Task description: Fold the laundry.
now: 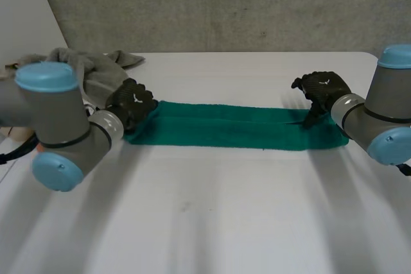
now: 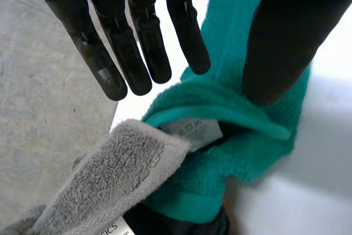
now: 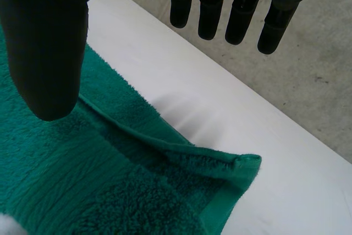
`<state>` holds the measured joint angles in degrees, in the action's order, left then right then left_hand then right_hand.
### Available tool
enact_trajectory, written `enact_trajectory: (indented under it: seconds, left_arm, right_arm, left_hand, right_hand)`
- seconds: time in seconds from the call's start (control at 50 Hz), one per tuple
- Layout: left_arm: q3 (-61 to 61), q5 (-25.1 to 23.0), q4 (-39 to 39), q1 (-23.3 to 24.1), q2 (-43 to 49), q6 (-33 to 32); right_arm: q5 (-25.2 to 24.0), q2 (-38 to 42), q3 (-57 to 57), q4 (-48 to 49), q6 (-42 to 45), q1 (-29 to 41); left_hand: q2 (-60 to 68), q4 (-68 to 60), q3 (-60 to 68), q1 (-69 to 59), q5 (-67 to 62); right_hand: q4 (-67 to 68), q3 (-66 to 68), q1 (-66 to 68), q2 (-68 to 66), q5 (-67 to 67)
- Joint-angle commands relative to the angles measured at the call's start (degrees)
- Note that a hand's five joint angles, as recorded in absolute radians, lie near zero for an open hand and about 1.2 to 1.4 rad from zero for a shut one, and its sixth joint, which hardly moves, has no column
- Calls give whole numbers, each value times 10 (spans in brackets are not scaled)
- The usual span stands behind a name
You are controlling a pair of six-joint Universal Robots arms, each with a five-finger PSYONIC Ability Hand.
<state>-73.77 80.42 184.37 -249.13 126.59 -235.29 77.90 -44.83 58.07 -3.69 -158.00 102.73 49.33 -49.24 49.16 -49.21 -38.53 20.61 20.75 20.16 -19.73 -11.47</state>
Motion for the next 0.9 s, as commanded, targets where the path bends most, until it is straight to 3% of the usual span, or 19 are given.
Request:
enact_trajectory:
  seconds: [0.02,0.4,0.46,0.5,0.58,0.66,0.74,0.9]
  left_arm:
    - [27,-15,46,-2,66,-89]
    - [126,4,6,2,142,-115]
    - [160,7,1,1,169,-126]
    - [178,11,-2,0,177,-136]
    - [204,38,-16,1,164,-135]
    - [187,34,-25,14,95,-75]
    - [165,26,-36,23,-14,56]
    - [176,-3,-85,13,-112,212]
  right_arm:
    - [0,2,5,1,4,0]
    - [1,7,13,7,12,-2]
    - [2,9,14,11,12,0]
    - [2,10,13,11,12,0]
    - [9,5,13,14,12,-3]
    - [23,-6,10,13,8,-8]
    - [23,-28,3,6,-3,-10]
    - [15,-41,-43,-36,-36,-9]
  left_hand:
    - [61,-62,63,-63,-69]
    - [-18,17,-16,17,10]
    - [96,-97,98,-97,-104]
    - [306,-306,307,-307,-314]
    - [307,-308,308,-308,-315]
    - [307,-308,308,-308,-315]
    - [307,-308,308,-308,-315]
    - [307,-308,308,-308,-315]
  right_hand:
    - [35,34,40,-44,-27]
    - [35,34,40,-44,-27]
    - [35,34,40,-44,-27]
    - [35,34,40,-44,-27]
    - [40,39,45,-49,-32]
    - [39,37,43,-47,-30]
    - [15,14,20,-24,-7]
    - [-42,-43,-38,33,51]
